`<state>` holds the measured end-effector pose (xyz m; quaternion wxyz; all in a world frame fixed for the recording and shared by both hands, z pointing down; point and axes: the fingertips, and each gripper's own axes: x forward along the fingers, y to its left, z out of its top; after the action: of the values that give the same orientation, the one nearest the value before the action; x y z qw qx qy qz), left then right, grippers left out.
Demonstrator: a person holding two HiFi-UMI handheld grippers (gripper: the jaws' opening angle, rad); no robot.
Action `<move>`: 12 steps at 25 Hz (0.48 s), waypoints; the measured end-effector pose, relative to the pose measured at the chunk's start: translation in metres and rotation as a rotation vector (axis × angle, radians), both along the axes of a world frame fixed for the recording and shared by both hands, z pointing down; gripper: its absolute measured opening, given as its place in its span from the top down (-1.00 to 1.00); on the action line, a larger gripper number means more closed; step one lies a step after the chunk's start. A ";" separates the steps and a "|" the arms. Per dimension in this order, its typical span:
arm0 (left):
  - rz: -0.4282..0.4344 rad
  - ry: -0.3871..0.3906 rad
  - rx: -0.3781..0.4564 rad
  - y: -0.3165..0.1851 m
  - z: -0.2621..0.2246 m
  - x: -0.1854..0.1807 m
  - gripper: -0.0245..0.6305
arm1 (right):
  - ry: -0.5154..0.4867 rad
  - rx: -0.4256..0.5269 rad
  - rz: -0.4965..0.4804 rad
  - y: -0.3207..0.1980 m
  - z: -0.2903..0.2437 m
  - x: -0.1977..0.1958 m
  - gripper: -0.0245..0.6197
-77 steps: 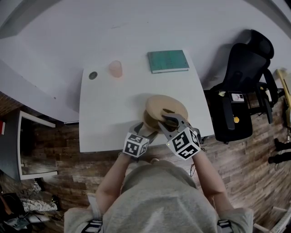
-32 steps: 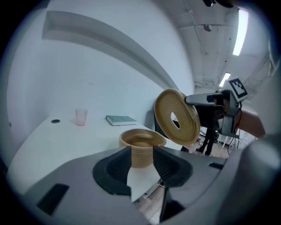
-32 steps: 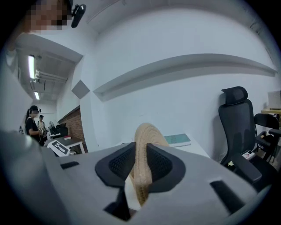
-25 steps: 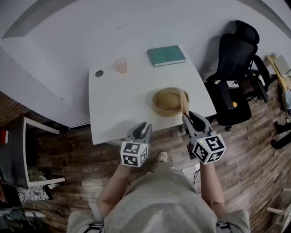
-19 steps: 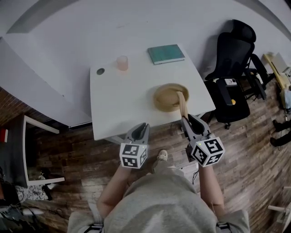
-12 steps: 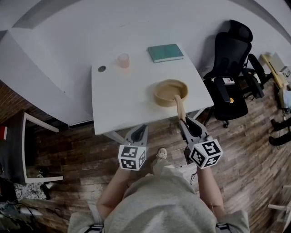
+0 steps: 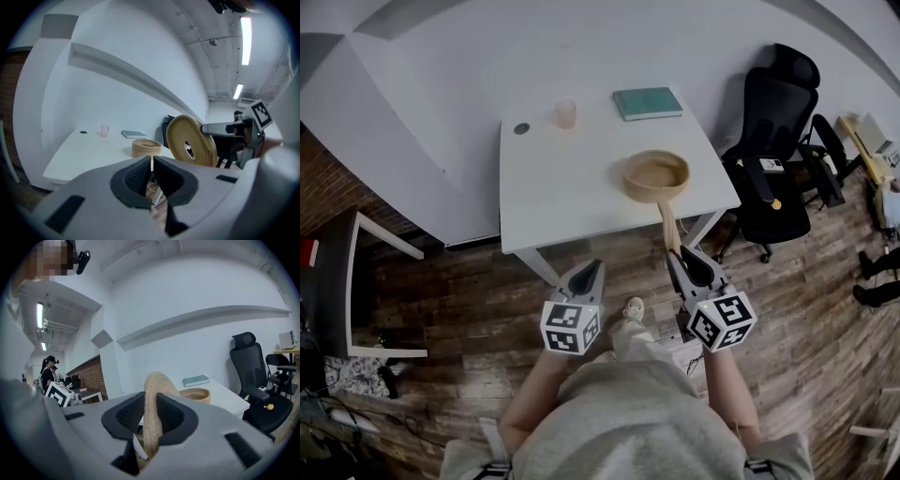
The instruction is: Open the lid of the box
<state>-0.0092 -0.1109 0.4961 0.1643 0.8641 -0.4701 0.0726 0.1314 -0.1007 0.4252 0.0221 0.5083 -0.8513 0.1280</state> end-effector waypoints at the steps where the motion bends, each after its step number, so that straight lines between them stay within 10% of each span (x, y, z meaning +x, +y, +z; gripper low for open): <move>1: -0.005 0.003 0.001 0.005 -0.001 -0.001 0.87 | -0.002 0.001 -0.002 0.005 0.000 -0.001 0.67; 12: -0.007 0.006 0.025 0.033 -0.008 -0.009 0.87 | -0.002 0.017 -0.022 0.037 -0.002 -0.011 0.67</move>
<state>-0.0183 -0.0776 0.4881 0.1550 0.8648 -0.4734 0.0635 0.1209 -0.0641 0.4231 0.0181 0.4991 -0.8579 0.1211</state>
